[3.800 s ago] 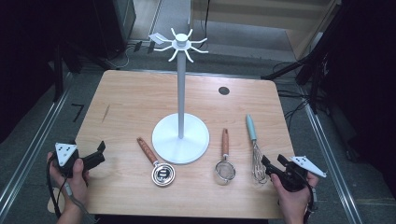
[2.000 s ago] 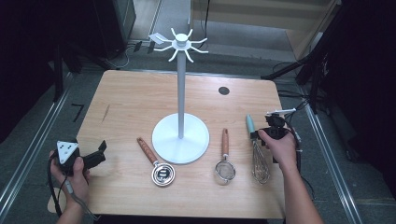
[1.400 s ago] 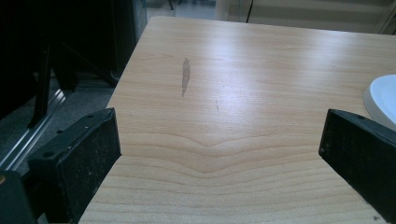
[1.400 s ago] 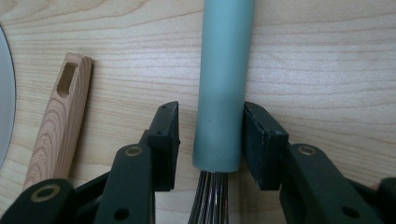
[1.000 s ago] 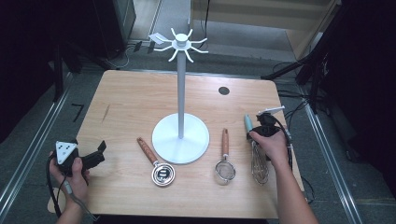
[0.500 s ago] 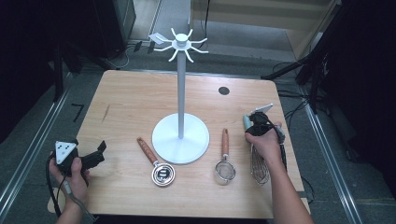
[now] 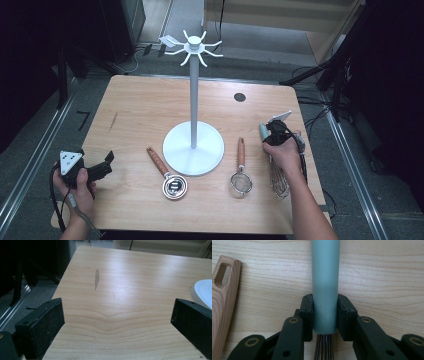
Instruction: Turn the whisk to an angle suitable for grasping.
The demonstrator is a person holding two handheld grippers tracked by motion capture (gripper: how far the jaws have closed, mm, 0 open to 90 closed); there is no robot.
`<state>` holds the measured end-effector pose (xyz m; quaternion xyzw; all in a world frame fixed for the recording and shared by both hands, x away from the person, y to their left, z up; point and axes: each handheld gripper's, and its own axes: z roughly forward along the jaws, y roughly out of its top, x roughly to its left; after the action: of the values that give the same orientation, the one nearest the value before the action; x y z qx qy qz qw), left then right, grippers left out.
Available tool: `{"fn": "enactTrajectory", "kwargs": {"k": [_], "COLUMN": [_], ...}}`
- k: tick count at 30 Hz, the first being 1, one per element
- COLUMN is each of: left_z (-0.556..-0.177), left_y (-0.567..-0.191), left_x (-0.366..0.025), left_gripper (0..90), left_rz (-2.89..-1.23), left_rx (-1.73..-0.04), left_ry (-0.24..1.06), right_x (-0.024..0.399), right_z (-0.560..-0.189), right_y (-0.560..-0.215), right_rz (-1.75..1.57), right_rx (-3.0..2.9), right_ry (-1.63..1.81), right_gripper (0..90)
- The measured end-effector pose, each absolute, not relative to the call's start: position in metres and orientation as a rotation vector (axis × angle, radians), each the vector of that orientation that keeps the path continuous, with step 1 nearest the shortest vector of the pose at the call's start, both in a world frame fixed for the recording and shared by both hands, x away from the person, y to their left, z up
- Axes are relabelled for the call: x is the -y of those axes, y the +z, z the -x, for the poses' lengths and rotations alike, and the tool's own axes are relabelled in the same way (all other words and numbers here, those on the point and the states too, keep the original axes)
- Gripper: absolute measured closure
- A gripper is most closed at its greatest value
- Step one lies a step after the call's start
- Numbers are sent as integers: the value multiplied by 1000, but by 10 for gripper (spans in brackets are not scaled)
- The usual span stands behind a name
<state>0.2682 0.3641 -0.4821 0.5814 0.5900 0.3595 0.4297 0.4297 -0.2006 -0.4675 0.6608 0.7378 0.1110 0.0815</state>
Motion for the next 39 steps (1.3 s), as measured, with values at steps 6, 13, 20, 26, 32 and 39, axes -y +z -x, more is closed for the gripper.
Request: {"fn": "enactTrajectory", "kwargs": {"k": [6, 13, 20, 26, 32, 39], "left_z": [-269, -268, -268, -268, -268, -269], "left_y": [-482, -482, -482, -482, -482, -482], "left_x": [-365, -364, -364, -364, -363, -363], "left_gripper": [0, 0, 0, 0, 0, 0], "left_rz": [-1443, -1447, -1445, -1449, -1450, -1451], "left_rx": [-1476, -1479, -1480, -1473, -1474, -1475], "left_ry": [889, 891, 898, 904, 907, 905], "right_x": [206, 211, 215, 216, 212, 202], "right_z": [-424, -412, -395, -379, -364, -351], "right_y": [-469, -465, -448, -434, -415, -392], "right_rz": [-1971, -1915, -1839, -1755, -1615, -1478], "right_rx": [-2183, -2179, -2090, -2010, -1932, -1856], "right_ry": [423, 514, 696, 873, 1060, 1188], "right_gripper": [715, 716, 715, 716, 715, 715]}}
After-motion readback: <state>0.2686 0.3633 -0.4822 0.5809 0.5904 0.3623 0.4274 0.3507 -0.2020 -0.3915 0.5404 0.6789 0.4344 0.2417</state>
